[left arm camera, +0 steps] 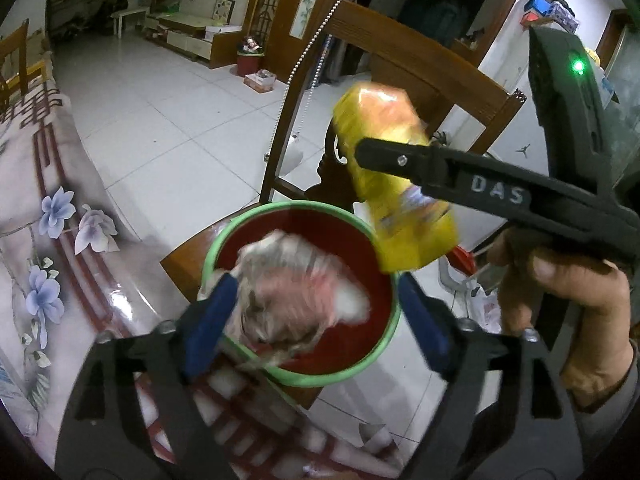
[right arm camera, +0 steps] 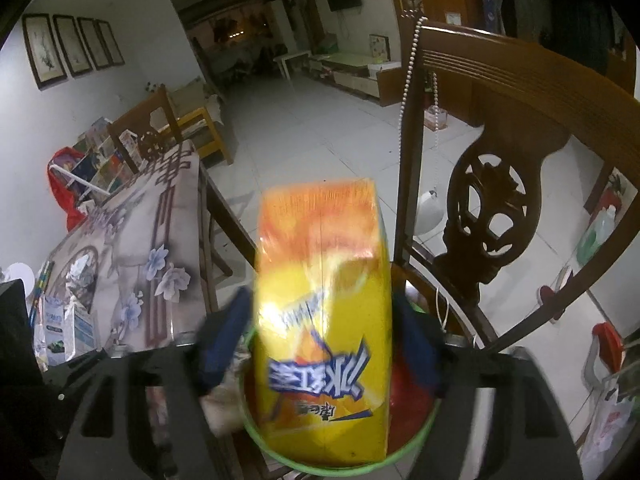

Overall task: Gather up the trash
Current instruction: 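Open both grippers to drop the carton and paper into the bin, then move both tools back over the cluttered table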

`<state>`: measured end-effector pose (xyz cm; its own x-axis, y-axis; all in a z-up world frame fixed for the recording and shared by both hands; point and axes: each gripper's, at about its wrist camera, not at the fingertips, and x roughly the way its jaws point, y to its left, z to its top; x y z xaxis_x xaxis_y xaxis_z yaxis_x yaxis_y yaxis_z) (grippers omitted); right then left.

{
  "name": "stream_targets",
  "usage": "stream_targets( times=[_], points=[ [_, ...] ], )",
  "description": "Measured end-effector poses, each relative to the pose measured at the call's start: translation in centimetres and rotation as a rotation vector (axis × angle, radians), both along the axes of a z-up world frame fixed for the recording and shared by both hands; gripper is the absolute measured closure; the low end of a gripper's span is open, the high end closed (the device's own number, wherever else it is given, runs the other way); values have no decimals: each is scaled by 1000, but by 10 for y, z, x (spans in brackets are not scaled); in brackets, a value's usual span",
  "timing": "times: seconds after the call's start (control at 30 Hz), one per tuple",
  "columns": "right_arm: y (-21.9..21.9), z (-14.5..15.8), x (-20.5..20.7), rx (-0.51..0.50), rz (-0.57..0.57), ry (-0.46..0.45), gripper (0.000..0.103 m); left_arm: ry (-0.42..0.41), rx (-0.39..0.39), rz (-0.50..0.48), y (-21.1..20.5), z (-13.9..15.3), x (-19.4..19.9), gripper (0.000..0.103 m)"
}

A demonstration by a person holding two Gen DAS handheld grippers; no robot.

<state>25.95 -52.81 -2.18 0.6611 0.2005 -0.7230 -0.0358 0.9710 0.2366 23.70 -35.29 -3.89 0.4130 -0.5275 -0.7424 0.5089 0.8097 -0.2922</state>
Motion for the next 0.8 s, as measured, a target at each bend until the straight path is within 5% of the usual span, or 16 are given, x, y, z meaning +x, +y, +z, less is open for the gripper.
stream_targets(
  times=[0.07,0.2,0.8],
  points=[
    [2,2,-1,-20,-5,-15,11,-17,16,0,1,0,-3,6],
    [5,5,-1,-28,-8,-20,7,-36,51,-4,10,1,-13,6],
    [51,18,-24,-25,44,-40,7,-88,38,154,112,41,-64,6]
  ],
)
